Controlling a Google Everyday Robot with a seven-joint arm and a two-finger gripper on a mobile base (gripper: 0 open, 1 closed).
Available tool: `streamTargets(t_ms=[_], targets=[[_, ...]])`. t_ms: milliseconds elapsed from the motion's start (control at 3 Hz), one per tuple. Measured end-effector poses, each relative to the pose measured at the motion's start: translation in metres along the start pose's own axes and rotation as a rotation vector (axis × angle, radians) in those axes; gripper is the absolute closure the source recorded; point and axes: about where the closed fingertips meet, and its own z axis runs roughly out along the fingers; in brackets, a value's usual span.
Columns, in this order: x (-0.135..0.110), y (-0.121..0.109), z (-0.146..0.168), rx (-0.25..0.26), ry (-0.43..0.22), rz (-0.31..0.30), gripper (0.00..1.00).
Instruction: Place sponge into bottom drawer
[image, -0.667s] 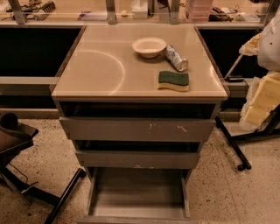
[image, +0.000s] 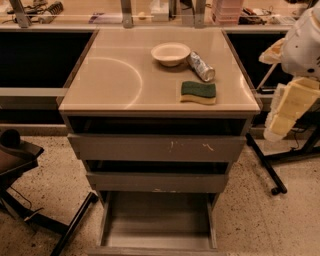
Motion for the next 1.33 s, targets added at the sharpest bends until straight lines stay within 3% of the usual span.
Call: streamTargets(t_ms=[667, 1000, 1333], targets=[[-0.059, -0.091, 0.079, -0.158, -0.252, -0.137, 0.0], [-0.074, -0.134, 0.12, -0.204, -0.38, -0.102, 0.0], [-0.057, -0.165, 0.165, -0.235, -0.48, -0.008, 0.0]])
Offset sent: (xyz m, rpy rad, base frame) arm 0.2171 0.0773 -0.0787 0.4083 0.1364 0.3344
